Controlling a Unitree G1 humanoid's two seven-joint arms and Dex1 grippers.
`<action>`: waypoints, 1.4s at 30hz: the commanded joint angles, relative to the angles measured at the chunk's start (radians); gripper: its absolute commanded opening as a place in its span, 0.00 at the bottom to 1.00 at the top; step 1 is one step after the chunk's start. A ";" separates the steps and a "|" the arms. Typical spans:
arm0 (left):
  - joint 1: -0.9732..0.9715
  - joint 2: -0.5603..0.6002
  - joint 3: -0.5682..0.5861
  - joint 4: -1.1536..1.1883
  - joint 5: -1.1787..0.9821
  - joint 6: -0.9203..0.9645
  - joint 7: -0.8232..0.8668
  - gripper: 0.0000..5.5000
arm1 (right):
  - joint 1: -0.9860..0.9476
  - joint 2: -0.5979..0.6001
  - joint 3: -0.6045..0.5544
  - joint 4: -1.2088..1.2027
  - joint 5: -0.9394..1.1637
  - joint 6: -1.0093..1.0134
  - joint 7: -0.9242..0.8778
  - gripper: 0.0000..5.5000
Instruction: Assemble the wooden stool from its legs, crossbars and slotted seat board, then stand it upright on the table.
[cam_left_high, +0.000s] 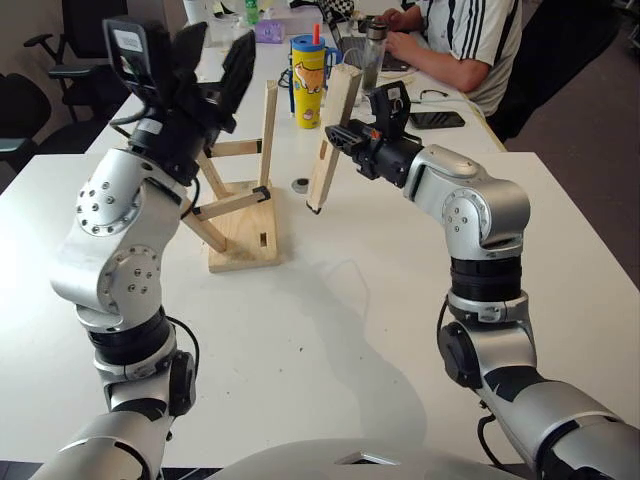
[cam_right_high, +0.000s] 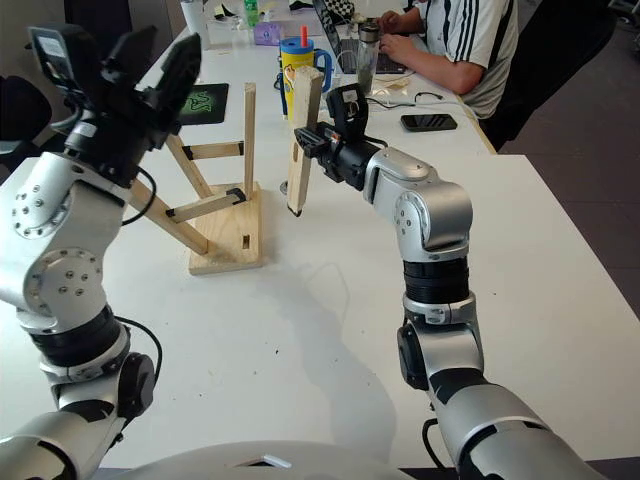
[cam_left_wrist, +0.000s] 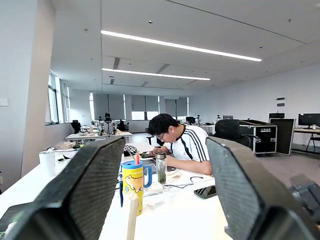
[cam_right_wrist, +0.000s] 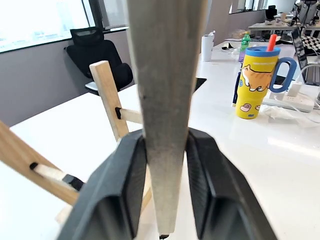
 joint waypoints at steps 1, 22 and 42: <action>-0.092 0.120 0.169 0.031 -0.033 0.088 0.073 0.54 | 0.036 0.098 -0.050 -0.108 0.028 0.087 -0.127 0.19; 0.487 0.273 -0.218 0.430 0.338 -0.026 -0.120 0.54 | 0.093 0.329 -0.087 -0.135 0.092 0.036 -0.432 0.19; 0.374 0.077 -0.553 0.743 0.497 -0.320 -0.337 0.54 | 0.136 0.236 -0.096 -0.032 0.185 -0.113 -0.420 0.19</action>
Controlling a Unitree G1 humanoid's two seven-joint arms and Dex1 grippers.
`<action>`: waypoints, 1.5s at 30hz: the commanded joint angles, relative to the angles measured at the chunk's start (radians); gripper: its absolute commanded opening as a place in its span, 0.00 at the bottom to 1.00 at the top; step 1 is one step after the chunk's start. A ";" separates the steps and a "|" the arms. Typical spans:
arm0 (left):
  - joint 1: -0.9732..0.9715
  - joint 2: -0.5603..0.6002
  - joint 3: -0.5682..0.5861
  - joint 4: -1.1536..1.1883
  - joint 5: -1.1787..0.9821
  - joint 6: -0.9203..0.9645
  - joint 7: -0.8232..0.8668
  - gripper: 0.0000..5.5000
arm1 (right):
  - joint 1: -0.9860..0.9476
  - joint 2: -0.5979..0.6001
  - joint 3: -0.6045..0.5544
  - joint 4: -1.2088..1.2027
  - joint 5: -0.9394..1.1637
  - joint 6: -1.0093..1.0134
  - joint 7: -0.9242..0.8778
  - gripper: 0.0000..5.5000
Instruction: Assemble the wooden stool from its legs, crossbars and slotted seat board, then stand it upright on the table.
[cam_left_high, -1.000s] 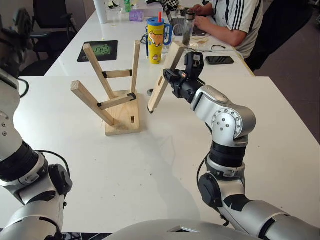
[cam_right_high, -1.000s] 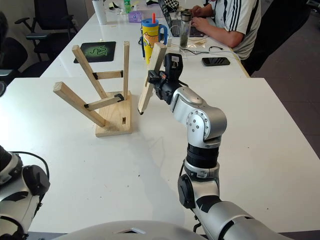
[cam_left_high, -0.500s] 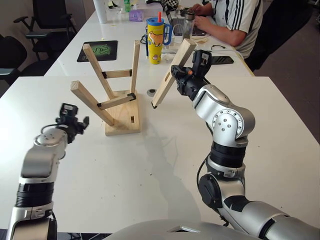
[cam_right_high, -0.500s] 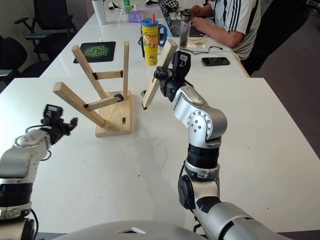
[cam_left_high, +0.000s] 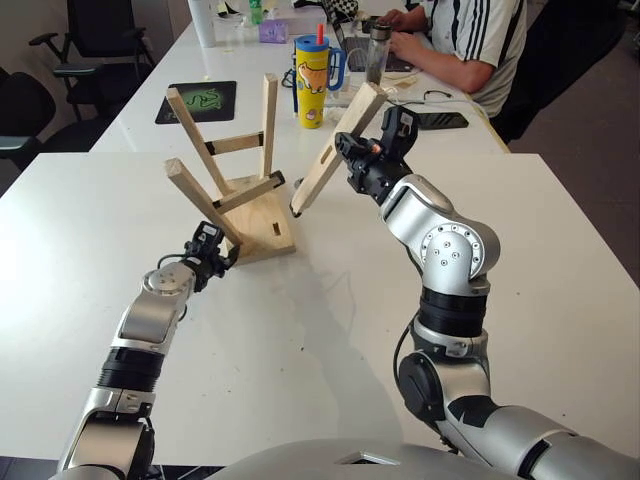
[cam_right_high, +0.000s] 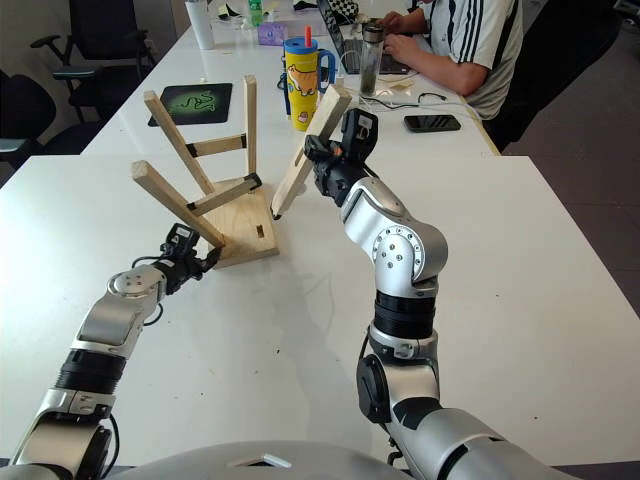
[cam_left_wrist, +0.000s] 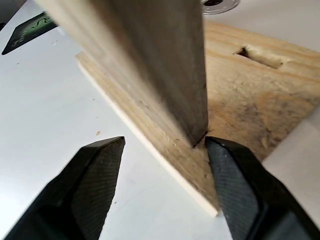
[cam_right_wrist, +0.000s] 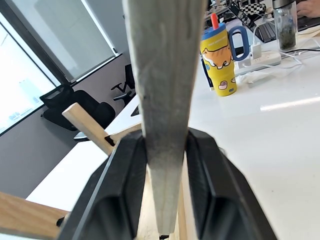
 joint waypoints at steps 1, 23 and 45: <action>0.002 -0.039 -0.091 0.027 0.036 0.015 -0.064 0.54 | 0.001 0.018 -0.017 0.041 -0.008 -0.055 0.005 0.19; 0.110 -0.037 -0.183 -0.174 0.030 0.059 -0.215 0.54 | -0.105 -0.314 0.045 0.483 -0.132 -0.369 0.551 0.19; 0.194 0.042 -0.226 -0.291 0.011 0.060 -0.329 0.54 | 0.071 -0.478 0.065 0.260 0.065 -0.104 0.817 0.19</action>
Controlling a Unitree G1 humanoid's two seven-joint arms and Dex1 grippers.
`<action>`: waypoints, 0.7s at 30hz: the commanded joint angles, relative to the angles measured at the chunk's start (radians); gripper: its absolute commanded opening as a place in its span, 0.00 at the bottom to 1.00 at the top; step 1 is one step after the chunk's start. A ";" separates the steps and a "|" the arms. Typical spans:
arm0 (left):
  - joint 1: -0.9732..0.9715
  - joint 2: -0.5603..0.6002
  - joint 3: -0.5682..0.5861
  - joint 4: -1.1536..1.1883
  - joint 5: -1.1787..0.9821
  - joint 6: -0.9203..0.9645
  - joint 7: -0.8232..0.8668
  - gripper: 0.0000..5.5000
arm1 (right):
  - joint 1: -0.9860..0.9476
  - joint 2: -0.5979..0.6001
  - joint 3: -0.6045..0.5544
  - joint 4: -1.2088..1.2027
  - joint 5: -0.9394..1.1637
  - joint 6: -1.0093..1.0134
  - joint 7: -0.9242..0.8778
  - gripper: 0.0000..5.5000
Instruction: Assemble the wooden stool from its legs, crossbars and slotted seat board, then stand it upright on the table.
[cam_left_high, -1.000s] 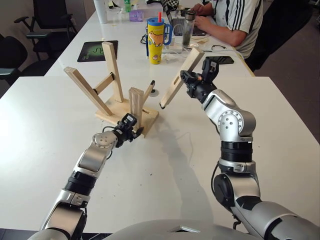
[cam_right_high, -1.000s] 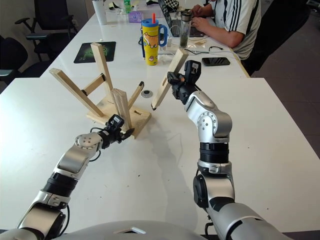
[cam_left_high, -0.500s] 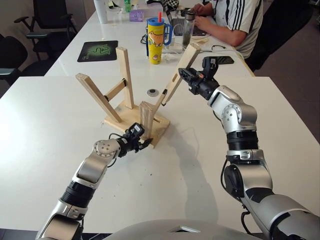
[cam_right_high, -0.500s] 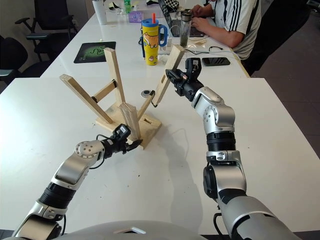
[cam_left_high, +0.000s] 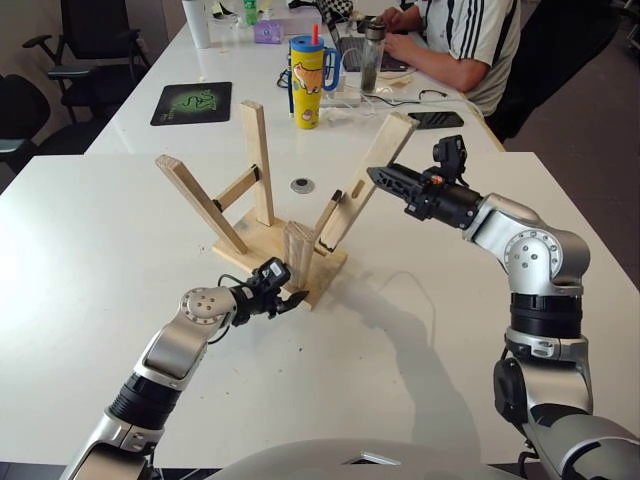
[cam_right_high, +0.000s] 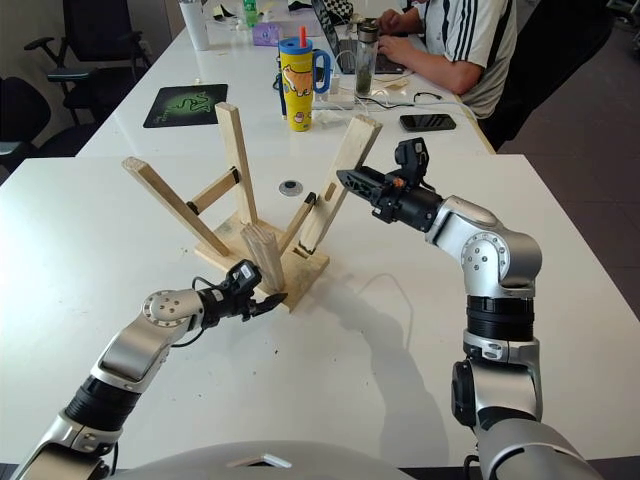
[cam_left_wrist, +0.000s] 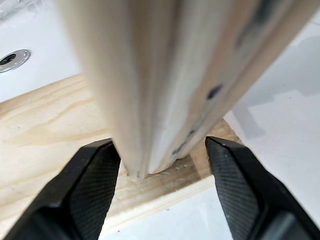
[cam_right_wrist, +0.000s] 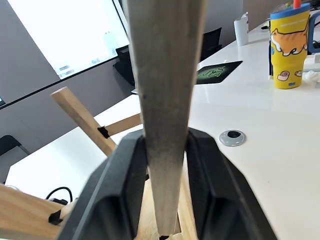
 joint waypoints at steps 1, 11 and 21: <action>0.052 0.018 -0.038 0.016 0.008 0.046 -0.030 0.54 | -0.046 0.015 0.041 0.096 -0.059 -0.057 0.008 0.19; 0.058 0.017 -0.041 0.011 0.006 0.046 -0.027 0.54 | -0.052 -0.007 0.072 0.217 -0.113 -0.180 0.128 0.19; 0.061 0.020 -0.041 0.005 -0.001 0.050 -0.034 0.54 | -0.179 0.011 0.102 0.492 -0.195 -0.332 0.224 0.19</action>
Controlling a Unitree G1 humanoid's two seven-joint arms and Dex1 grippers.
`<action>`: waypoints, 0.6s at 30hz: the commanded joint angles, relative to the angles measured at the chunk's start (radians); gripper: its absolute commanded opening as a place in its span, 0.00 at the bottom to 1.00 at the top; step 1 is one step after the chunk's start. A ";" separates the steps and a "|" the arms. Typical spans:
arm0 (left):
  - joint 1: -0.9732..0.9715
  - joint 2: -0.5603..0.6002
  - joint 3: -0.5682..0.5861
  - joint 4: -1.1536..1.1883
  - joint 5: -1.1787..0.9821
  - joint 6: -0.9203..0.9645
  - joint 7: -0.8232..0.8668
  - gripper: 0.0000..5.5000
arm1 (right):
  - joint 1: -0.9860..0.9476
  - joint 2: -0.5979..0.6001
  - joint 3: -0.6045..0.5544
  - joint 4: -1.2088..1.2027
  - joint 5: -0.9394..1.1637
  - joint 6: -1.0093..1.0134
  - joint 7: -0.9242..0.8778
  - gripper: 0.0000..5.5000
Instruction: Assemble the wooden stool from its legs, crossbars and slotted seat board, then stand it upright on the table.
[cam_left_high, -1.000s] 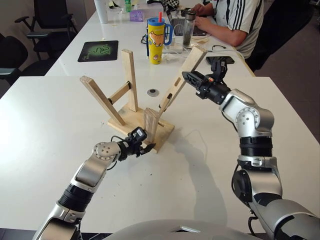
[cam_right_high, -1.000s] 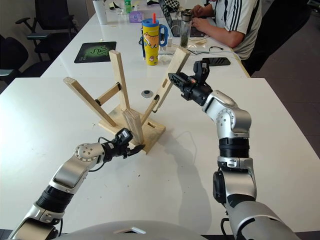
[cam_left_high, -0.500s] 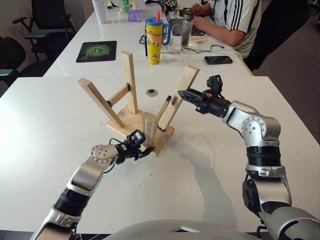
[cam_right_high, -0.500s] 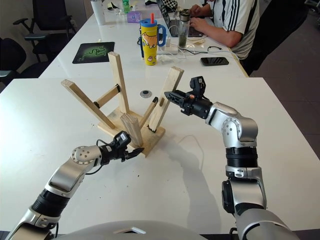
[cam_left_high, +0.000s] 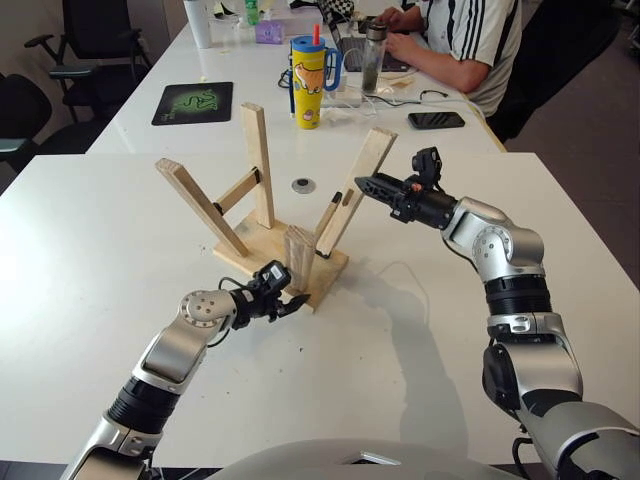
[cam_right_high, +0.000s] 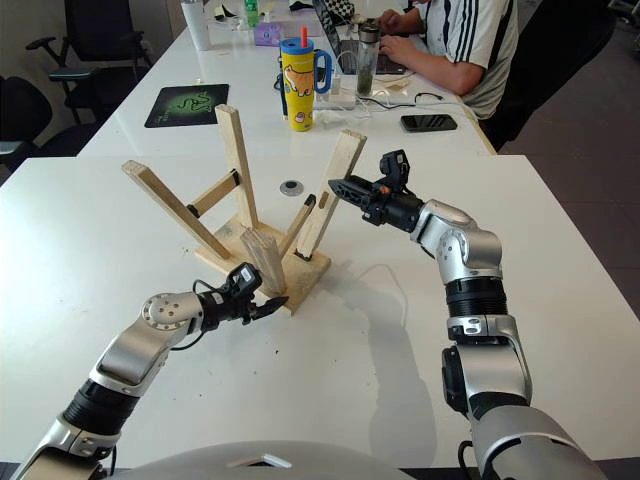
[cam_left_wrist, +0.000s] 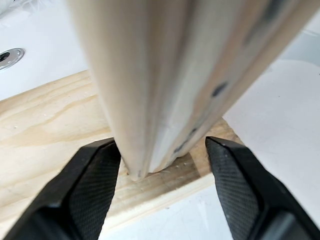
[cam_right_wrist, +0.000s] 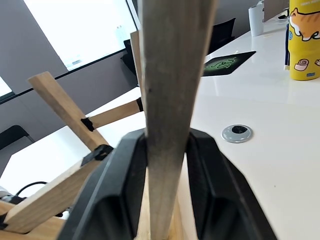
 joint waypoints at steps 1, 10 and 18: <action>0.046 0.017 -0.038 0.021 0.009 0.048 -0.029 0.54 | -0.062 0.001 0.025 0.086 -0.053 -0.038 0.028 0.19; 0.045 0.013 -0.041 0.024 0.010 0.049 -0.024 0.54 | -0.047 -0.008 0.098 0.076 -0.149 -0.148 0.058 0.19; 0.037 0.005 0.004 0.022 -0.013 0.059 -0.005 0.54 | 0.050 -0.025 0.119 -0.060 -0.120 -0.073 0.076 0.19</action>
